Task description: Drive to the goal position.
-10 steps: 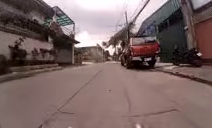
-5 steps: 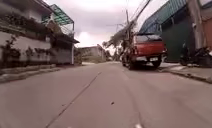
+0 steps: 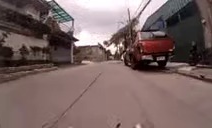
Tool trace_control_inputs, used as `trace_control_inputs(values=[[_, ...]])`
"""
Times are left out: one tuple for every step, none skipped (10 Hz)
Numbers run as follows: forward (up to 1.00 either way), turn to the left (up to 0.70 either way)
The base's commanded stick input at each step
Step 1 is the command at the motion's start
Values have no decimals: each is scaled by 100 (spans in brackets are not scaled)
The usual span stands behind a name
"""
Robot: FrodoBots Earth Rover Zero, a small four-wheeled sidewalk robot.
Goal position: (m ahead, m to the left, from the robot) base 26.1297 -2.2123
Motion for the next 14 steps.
trace_control_inputs(values=[[100,3],[100,3],[100,3],[100,3],[100,3],[100,2],[100,-6],[100,-27],[100,-26],[100,-9],[100,3],[100,3],[100,3],[100,3]])
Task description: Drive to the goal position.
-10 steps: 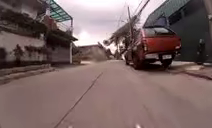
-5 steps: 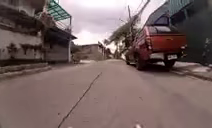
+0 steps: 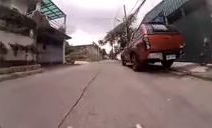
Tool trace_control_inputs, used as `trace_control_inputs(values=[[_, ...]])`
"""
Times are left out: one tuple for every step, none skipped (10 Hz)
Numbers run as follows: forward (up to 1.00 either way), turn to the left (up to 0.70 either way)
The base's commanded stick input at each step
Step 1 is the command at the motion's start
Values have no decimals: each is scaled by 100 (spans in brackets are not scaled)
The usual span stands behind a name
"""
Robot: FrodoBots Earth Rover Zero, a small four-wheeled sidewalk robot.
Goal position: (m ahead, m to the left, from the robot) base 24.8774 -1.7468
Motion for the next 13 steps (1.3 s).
trace_control_inputs(values=[[100,3],[100,3],[100,3],[100,3],[100,3],[100,3],[100,3],[100,3],[100,3],[100,3],[100,3],[100,3],[100,3]])
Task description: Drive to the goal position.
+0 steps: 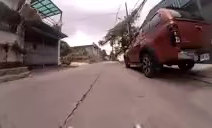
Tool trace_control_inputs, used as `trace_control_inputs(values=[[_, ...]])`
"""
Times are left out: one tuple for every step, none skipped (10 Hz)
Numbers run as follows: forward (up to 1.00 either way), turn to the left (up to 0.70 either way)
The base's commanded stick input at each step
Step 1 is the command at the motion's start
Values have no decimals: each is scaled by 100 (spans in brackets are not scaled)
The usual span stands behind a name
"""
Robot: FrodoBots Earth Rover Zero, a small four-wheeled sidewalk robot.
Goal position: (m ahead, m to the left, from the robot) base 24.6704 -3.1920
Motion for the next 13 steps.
trace_control_inputs(values=[[100,3],[100,3],[100,3],[100,3],[100,3],[100,3],[100,3],[100,3],[100,3],[100,3],[100,3],[100,3],[100,3]])
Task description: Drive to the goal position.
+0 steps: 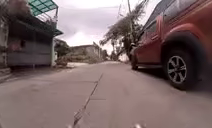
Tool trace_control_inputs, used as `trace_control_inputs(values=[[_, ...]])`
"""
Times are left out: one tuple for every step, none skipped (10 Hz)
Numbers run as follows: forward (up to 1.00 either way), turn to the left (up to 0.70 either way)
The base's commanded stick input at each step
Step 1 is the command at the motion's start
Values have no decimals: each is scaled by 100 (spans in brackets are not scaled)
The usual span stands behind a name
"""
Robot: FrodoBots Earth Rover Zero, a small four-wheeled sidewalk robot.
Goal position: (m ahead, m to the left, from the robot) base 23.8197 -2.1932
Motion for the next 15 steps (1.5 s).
trace_control_inputs(values=[[100,3],[100,3],[100,3],[100,3],[100,3],[100,3],[100,3],[100,3],[100,3],[100,3],[100,3],[100,3],[100,3],[100,3],[100,3]])
